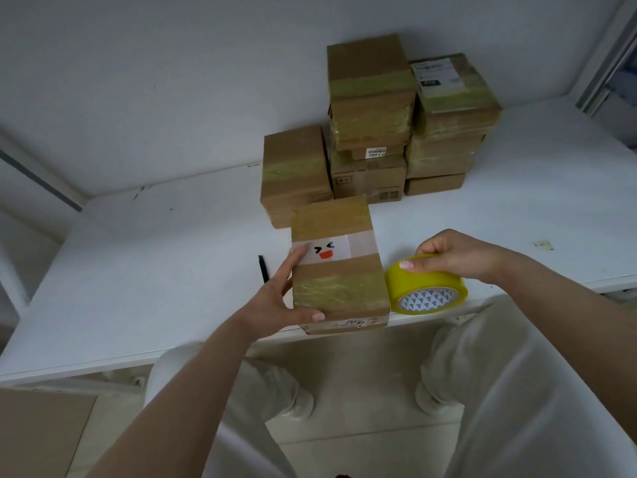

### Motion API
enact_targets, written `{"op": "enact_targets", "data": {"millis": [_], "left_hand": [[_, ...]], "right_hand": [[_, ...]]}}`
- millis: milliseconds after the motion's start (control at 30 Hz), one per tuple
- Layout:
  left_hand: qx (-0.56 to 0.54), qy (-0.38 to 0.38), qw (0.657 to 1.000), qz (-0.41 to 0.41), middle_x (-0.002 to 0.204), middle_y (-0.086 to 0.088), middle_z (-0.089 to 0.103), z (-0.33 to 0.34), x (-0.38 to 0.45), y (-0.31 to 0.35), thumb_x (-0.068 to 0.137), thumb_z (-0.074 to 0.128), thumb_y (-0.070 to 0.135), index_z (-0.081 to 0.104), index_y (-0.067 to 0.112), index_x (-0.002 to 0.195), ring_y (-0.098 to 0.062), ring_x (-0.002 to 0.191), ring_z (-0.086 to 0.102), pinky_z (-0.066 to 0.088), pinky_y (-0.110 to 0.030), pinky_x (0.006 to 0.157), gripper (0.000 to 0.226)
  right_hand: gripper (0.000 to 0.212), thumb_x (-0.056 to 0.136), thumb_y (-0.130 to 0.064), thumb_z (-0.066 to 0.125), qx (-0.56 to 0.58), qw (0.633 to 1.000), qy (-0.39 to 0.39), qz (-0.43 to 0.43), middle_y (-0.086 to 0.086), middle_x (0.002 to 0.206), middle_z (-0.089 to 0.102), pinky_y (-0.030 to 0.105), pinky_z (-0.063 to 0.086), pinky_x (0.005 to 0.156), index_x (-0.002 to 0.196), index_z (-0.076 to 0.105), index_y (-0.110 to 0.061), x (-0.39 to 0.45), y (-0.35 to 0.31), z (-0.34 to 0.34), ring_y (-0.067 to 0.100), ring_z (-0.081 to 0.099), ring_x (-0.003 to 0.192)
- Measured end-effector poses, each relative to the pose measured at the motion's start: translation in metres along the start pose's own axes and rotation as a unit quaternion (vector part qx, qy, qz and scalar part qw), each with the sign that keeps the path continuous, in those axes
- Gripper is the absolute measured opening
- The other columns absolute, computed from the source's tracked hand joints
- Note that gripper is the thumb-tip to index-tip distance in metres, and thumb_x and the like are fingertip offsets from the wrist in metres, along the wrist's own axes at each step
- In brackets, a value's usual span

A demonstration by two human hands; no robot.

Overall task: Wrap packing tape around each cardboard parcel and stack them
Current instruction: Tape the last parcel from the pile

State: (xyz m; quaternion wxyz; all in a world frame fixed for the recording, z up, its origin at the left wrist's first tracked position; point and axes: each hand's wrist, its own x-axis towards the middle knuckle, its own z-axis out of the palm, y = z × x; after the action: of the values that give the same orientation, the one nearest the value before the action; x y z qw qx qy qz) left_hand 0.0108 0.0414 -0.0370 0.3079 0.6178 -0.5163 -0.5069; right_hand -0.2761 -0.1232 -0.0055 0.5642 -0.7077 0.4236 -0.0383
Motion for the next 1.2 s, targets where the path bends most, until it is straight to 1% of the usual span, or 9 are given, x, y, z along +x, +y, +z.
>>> {"op": "enact_targets", "data": {"millis": [167, 267, 433, 567, 733, 900, 1000, 1100, 1200], "left_hand": [[0.329, 0.096, 0.939, -0.025, 0.16, 0.009, -0.025, 0.007, 0.018, 0.035, 0.066, 0.045, 0.089, 0.008, 0.044, 0.152, -0.018, 0.148, -0.02, -0.011, -0.054, 0.115, 0.103], [0.399, 0.173, 0.9, 0.039, 0.161, 0.005, -0.019, 0.043, 0.036, 0.066, 0.088, 0.017, 0.072, 0.012, 0.032, 0.155, -0.018, 0.146, -0.024, -0.014, -0.049, 0.113, 0.078], [0.536, 0.111, 0.837, -0.027, 0.162, 0.003, -0.019, 0.078, 0.057, 0.047, 0.093, -0.001, 0.064, -0.015, 0.037, 0.151, -0.026, 0.147, -0.022, -0.001, -0.058, 0.118, 0.066], [0.538, 0.107, 0.836, -0.03, 0.161, 0.004, -0.022, 0.077, 0.057, 0.045, 0.093, -0.001, 0.064, -0.019, 0.039, 0.15, -0.025, 0.147, -0.024, -0.004, -0.055, 0.119, 0.065], [0.513, 0.118, 0.85, -0.015, 0.163, 0.006, -0.013, 0.075, 0.056, 0.047, 0.094, 0.009, 0.067, -0.008, 0.039, 0.153, -0.022, 0.149, -0.018, -0.004, -0.052, 0.12, 0.067], [0.125, 0.353, 0.926, 0.037, 0.134, 0.005, 0.05, 0.039, 0.052, 0.038, 0.095, 0.045, 0.051, 0.05, 0.027, 0.134, -0.019, 0.127, 0.046, 0.041, -0.043, 0.107, 0.046], [0.135, 0.447, 0.879, -0.095, 0.13, -0.007, 0.054, -0.001, 0.06, 0.005, 0.097, 0.053, 0.03, 0.053, 0.011, 0.129, -0.026, 0.119, 0.052, 0.044, -0.04, 0.101, 0.037], [0.234, 0.378, 0.851, -0.28, 0.132, -0.024, 0.046, -0.015, 0.067, -0.03, 0.094, 0.056, 0.026, 0.044, -0.003, 0.131, -0.041, 0.122, 0.043, 0.037, -0.047, 0.102, 0.048], [0.274, 0.345, 0.839, -0.318, 0.127, -0.028, 0.044, -0.015, 0.071, -0.05, 0.093, 0.046, 0.009, 0.042, -0.01, 0.126, -0.045, 0.116, 0.044, 0.042, -0.052, 0.098, 0.038]], "right_hand": [[0.068, 0.052, -0.062, 0.072, -0.005, 1.0, -0.002, 0.001, 0.011, 0.074, 0.068, 0.028, 0.051, 0.063, 0.08, 0.069, 0.0, 0.001, 0.001, 0.005, 0.021, 0.067, 0.07], [0.055, 0.052, -0.063, 0.072, -0.008, 1.0, -0.011, 0.002, 0.004, 0.066, 0.065, 0.028, 0.049, 0.063, 0.069, 0.065, -0.01, 0.0, 0.003, 0.007, 0.018, 0.065, 0.066], [0.043, 0.064, -0.051, 0.071, 0.003, 0.999, -0.05, -0.008, 0.0, 0.066, 0.065, 0.023, 0.048, 0.061, 0.072, 0.067, -0.009, -0.007, 0.004, 0.002, 0.014, 0.064, 0.066], [0.057, 0.075, -0.059, 0.072, -0.215, 0.976, -0.001, 0.014, 0.003, 0.073, 0.061, 0.029, 0.042, 0.064, 0.079, 0.067, -0.002, 0.006, 0.01, 0.006, 0.018, 0.058, 0.07], [0.049, 0.075, -0.067, 0.066, -0.278, 0.96, 0.028, 0.032, -0.02, 0.114, 0.053, 0.033, 0.046, 0.091, 0.116, 0.059, -0.041, 0.004, 0.02, 0.013, 0.008, 0.057, 0.104], [0.032, 0.079, -0.062, 0.065, -0.266, 0.964, -0.001, 0.014, -0.026, 0.11, 0.06, 0.033, 0.046, 0.097, 0.106, 0.067, -0.046, 0.005, 0.021, 0.011, 0.004, 0.058, 0.109], [0.024, 0.08, -0.058, 0.068, -0.259, 0.966, -0.005, 0.016, -0.027, 0.103, 0.065, 0.033, 0.048, 0.094, 0.096, 0.073, -0.041, 0.008, 0.019, 0.011, 0.002, 0.058, 0.106], [0.027, 0.08, -0.056, 0.069, -0.265, 0.964, -0.006, 0.019, -0.026, 0.102, 0.067, 0.031, 0.049, 0.092, 0.1, 0.074, -0.038, 0.011, 0.016, 0.01, 0.001, 0.059, 0.103], [0.028, 0.081, -0.056, 0.068, -0.266, 0.964, -0.005, 0.017, -0.027, 0.099, 0.064, 0.029, 0.048, 0.091, 0.103, 0.074, -0.039, 0.009, 0.016, 0.01, 0.0, 0.058, 0.102]]}}
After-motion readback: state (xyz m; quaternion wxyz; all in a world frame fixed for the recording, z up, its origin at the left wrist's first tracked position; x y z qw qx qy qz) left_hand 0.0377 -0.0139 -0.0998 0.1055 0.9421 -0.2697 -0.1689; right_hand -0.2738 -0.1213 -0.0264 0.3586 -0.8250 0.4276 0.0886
